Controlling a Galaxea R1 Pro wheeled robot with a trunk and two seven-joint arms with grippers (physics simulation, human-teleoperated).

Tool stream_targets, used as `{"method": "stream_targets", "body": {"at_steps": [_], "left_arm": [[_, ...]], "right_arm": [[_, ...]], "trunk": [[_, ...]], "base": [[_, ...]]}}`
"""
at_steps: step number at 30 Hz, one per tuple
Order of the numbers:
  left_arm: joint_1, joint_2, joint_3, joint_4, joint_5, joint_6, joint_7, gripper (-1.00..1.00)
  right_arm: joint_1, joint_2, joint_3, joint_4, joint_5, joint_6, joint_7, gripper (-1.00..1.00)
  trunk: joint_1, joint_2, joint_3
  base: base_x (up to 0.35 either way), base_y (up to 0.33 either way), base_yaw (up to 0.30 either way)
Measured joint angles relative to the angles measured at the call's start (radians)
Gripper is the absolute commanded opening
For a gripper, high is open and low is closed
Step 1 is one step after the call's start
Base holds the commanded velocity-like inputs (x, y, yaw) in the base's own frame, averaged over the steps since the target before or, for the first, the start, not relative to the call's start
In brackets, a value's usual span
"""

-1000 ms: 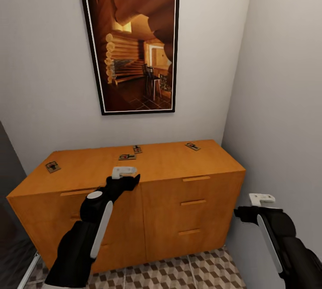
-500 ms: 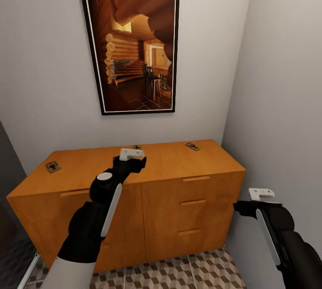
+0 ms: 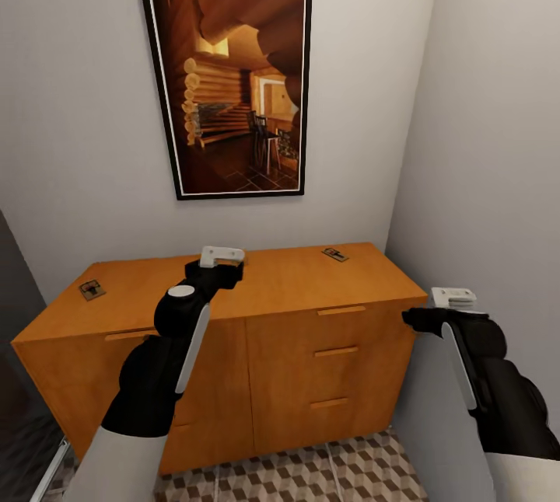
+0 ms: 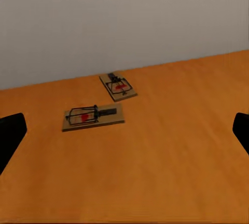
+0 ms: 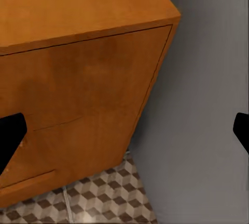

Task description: Take the four mousetraps from the cabinet in the bathroom and place them on the bathroom floor. Make sure all four end up on the same floor surface, and ensure that at least two of them are either under or directly next to the same bathroom sink.

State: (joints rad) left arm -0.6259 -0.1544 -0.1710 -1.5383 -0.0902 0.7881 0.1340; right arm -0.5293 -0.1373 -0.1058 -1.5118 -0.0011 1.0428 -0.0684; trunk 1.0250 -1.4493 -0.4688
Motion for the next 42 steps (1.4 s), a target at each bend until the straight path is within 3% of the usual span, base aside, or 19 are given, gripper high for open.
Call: {"method": "stream_targets", "body": {"at_steps": [6, 13, 17, 24, 28, 33, 42], "left_arm": [[-0.004, 0.034, 0.049, 0.007, -0.004, 0.058, 0.005, 1.00], [-0.005, 0.076, 0.124, 0.011, 0.005, 0.104, 0.001, 1.00], [-0.005, 0.090, 0.156, 0.011, 0.006, 0.142, 0.001, 1.00], [-0.005, 0.106, 0.177, 0.009, 0.008, 0.226, 0.003, 1.00], [-0.005, 0.110, 0.185, 0.007, 0.009, 0.240, 0.002, 1.00], [-0.005, 0.111, 0.193, 0.006, 0.009, 0.250, 0.001, 1.00], [-0.005, 0.109, 0.199, 0.007, 0.007, 0.252, 0.001, 1.00]], "right_arm": [[-0.122, 0.007, 0.004, 0.021, 0.000, 0.000, -0.024, 1.00], [-0.239, 0.055, 0.008, 0.087, 0.000, 0.000, -0.078, 1.00], [-0.313, 0.106, 0.008, 0.152, 0.000, 0.000, -0.126, 1.00], [-0.423, 0.203, 0.012, 0.269, 0.000, 0.000, -0.199, 1.00], [-0.452, 0.246, 0.013, 0.312, 0.000, 0.000, -0.221, 1.00], [-0.464, 0.273, 0.021, 0.328, 0.001, 0.000, -0.228, 1.00], [-0.471, 0.284, 0.117, 0.337, 0.003, 0.000, -0.230, 1.00]], "trunk": [[0.000, 0.000, 0.000], [0.000, 0.000, 0.000], [0.000, 0.000, 0.000], [0.000, 0.000, 0.000], [0.000, 0.000, 0.000], [0.000, 0.000, 0.000], [0.000, 0.000, 0.000]], "base": [[0.000, 0.000, 0.000], [0.000, 0.000, 0.000], [0.000, 0.000, 0.000], [0.000, 0.000, 0.000], [0.000, 0.000, 0.000], [0.000, 0.000, 0.000], [0.009, 0.000, 0.000]]}}
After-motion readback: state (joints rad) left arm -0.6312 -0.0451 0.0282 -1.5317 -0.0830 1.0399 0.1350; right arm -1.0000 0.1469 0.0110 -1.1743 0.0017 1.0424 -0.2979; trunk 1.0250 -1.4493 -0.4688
